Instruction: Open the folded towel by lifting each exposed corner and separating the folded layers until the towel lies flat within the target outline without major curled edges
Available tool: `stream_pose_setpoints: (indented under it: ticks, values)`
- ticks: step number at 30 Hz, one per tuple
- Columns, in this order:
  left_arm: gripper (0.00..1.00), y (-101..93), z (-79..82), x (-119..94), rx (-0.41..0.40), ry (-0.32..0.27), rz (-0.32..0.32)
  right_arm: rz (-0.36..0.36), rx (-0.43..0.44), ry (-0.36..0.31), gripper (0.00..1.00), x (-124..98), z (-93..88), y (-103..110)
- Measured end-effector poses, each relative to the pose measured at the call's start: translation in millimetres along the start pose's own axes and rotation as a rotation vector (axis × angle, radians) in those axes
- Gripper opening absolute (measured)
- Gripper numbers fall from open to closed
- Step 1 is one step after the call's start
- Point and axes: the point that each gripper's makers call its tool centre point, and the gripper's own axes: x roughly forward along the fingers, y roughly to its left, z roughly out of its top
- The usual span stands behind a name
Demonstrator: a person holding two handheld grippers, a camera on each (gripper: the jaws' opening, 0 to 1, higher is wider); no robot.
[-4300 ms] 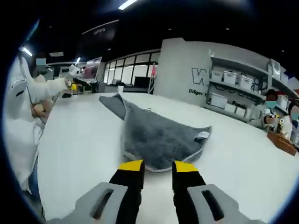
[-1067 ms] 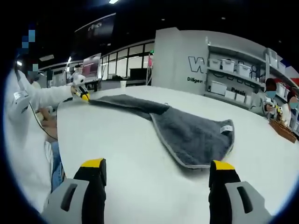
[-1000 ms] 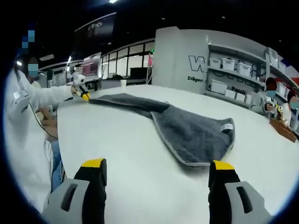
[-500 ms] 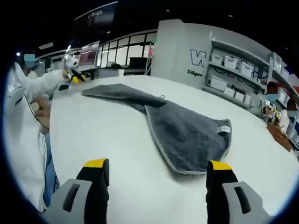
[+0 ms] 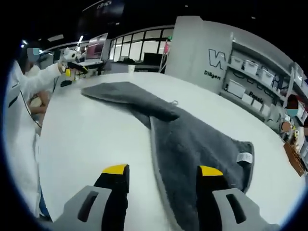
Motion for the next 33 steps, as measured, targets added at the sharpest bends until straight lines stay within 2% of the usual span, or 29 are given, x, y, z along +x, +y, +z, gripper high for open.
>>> stream_pose_setpoints:
  ticks: [6,12,15,18,19,23,26,33]
  values:
    - [0.99,-6.3,-6.4,-5,-0.015,-0.007,-0.002,0.064,-0.073,0.007,0.43,48,26.0,14]
    - [1.0,-10.0,-13.6,-9,-0.014,0.005,0.008,0.092,-0.142,0.016,0.34,90,48.6,25]
    - [1.0,-10.3,-15.0,-10,-0.015,0.002,0.006,0.094,-0.127,-0.004,0.28,106,61.1,24]
    - [1.0,-10.8,-15.3,-10,-0.015,0.001,0.004,0.094,-0.111,-0.011,0.19,111,64.5,23]
    - [1.0,-10.7,-16.4,-10,-0.011,0.004,0.003,0.092,-0.084,-0.01,0.18,127,68.4,19]
    - [1.0,-9.8,-19.1,-9,-0.008,0.01,-0.004,0.089,-0.072,0.015,0.16,140,65.0,16]
    - [1.0,-6.3,-20.5,-9,-0.009,0.012,-0.003,0.099,-0.084,0.039,0.11,145,59.5,19]
    - [1.0,-0.1,-24.7,-6,-0.019,0.022,0.0,0.092,-0.086,0.047,0.0,145,58.2,16]
